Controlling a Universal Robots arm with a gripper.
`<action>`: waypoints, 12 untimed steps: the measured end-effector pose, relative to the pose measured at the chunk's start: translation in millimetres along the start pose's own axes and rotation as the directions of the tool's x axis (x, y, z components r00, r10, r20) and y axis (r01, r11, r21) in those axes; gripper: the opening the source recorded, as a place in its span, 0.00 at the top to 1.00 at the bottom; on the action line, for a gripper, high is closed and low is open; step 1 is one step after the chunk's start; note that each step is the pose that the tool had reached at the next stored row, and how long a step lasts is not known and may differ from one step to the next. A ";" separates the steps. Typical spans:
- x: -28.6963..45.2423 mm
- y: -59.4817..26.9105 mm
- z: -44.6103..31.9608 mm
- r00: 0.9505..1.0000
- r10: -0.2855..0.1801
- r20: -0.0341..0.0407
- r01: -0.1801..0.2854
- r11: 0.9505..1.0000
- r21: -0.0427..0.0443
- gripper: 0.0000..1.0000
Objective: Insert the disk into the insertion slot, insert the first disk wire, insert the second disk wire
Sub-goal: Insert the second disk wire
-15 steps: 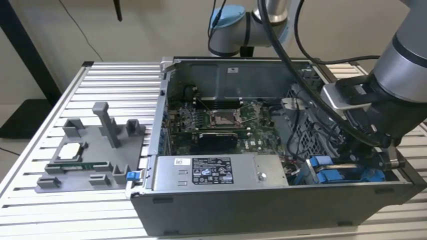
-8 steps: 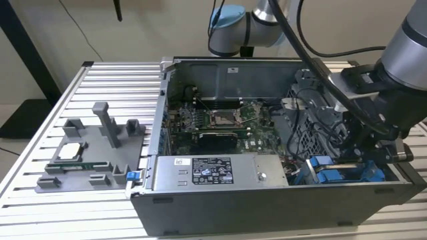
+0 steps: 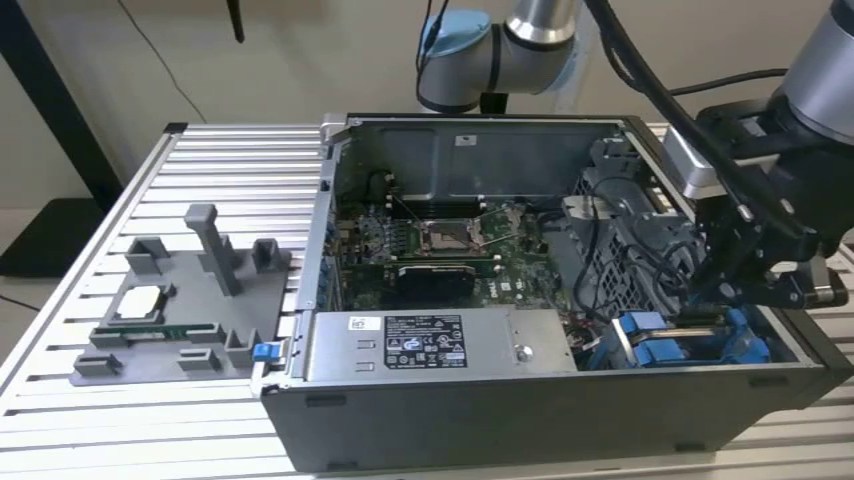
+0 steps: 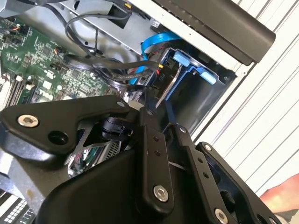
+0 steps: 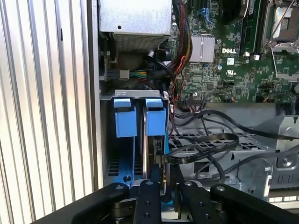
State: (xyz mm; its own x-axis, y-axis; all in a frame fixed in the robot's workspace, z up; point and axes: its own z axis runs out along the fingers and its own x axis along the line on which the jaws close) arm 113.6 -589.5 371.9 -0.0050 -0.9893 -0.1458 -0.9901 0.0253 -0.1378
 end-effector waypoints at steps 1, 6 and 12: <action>-0.4 -0.3 -2.4 1.000 0.000 0.000 0.000 1.000 0.000 0.00; -0.9 -0.9 -6.1 1.000 0.000 0.001 0.000 1.000 -0.001 0.00; -0.9 -0.9 -6.1 1.000 0.001 0.010 -0.001 1.000 -0.001 0.00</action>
State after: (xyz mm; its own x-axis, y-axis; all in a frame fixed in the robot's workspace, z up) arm 113.7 -589.5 378.1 -0.0051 -0.9878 -0.1554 -0.9903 0.0266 -0.1367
